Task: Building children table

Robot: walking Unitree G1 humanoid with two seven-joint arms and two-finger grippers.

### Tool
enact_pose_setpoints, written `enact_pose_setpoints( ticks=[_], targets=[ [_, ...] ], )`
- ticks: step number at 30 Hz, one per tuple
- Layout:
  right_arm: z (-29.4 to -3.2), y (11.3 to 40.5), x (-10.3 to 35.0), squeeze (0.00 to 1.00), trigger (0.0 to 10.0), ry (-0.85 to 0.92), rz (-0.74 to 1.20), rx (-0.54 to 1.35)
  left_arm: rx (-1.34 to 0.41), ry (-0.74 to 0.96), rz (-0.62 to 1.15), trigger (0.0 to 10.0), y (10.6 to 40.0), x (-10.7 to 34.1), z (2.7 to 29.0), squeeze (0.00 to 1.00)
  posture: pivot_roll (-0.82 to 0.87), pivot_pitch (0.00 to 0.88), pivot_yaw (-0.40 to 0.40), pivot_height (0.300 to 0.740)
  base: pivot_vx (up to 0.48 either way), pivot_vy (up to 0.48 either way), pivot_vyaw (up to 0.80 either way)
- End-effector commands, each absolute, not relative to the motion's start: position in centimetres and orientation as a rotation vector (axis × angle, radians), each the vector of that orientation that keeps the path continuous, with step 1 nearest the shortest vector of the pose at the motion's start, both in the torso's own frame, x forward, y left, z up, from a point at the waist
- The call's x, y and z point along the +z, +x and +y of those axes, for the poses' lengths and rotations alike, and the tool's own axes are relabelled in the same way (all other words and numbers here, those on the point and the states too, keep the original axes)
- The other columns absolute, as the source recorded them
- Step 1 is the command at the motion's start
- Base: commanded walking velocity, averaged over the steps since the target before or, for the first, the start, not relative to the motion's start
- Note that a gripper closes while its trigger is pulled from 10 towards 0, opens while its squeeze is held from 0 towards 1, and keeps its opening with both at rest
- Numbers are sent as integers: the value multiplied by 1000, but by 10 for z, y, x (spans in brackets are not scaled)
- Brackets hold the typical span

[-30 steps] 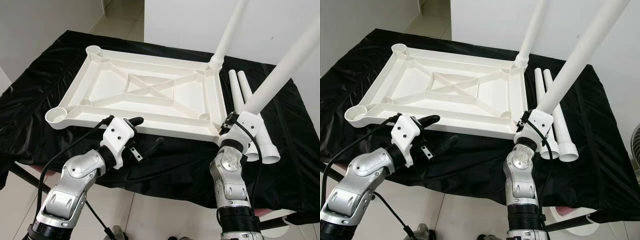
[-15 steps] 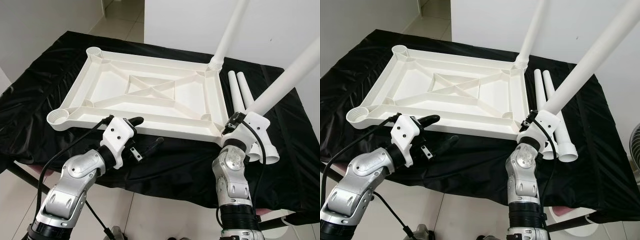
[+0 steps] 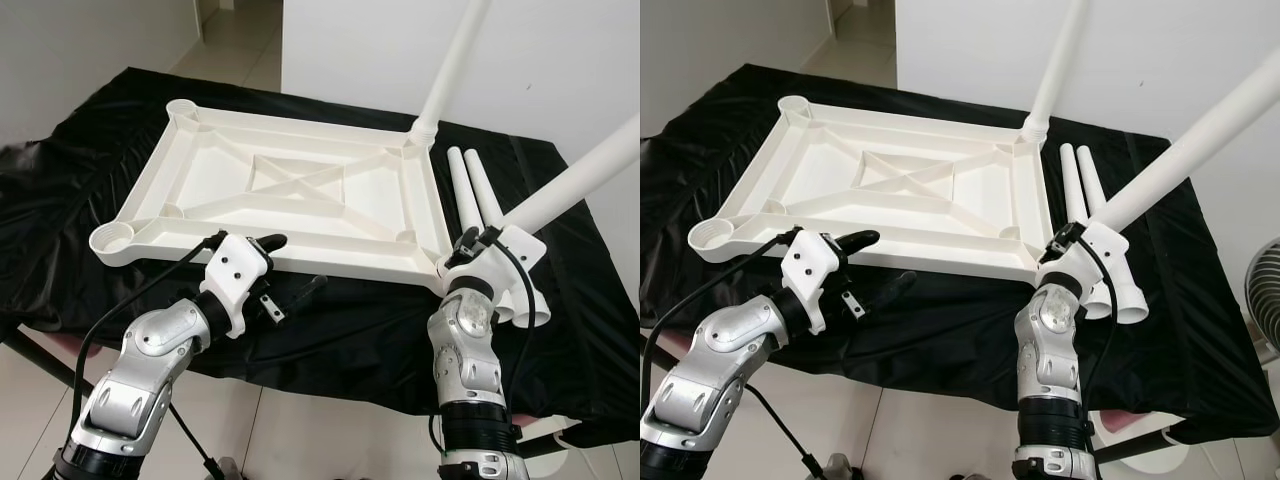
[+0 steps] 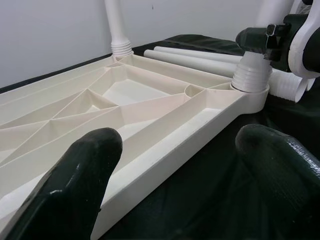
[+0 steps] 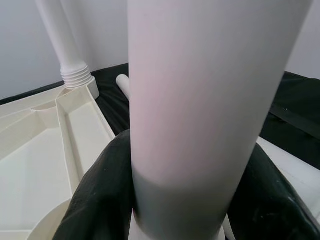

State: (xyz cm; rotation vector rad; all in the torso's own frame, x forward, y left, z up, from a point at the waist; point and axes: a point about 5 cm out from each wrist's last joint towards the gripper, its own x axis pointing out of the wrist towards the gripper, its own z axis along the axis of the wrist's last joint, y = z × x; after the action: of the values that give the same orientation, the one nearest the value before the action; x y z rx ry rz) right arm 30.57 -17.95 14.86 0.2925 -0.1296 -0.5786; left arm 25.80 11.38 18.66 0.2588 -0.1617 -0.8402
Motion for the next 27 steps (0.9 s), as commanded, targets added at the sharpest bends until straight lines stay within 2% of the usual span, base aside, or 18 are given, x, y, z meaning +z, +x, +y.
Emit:
enact_pose_setpoints(
  ticks=[1, 6, 9, 19, 26, 27],
  targets=[
    [-184, 294, 95, 0, 10000, 255, 130, -624, -853, 256, -159, 10000, 256, 186, 112, 0, 183, 137, -20, 740, 0, 0, 0],
    [-181, 298, 100, 0, 10000, 212, 119, -583, -853, 255, -160, 10000, 256, 186, 112, 0, 183, 137, -20, 740, 0, 0, 0],
    [-181, 300, 101, 0, 10000, 128, 131, -564, -853, 255, -160, 10000, 256, 186, 112, 0, 181, 137, -22, 740, 0, 0, 0],
    [-183, 301, 97, 0, 10000, 98, 162, -541, -853, 253, -158, 10000, 255, 186, 112, 0, 179, 138, -19, 740, 0, 0, 0],
    [-173, 307, 128, 0, 10000, 122, -35, -378, -855, 256, -159, 10000, 257, 186, 113, 0, 178, 137, -19, 740, 0, 0, 0],
    [-166, 308, 143, 0, 10000, 115, -113, -305, -856, 257, -159, 10000, 257, 186, 113, 0, 177, 134, -19, 740, 0, 0, 0]
  ],
)
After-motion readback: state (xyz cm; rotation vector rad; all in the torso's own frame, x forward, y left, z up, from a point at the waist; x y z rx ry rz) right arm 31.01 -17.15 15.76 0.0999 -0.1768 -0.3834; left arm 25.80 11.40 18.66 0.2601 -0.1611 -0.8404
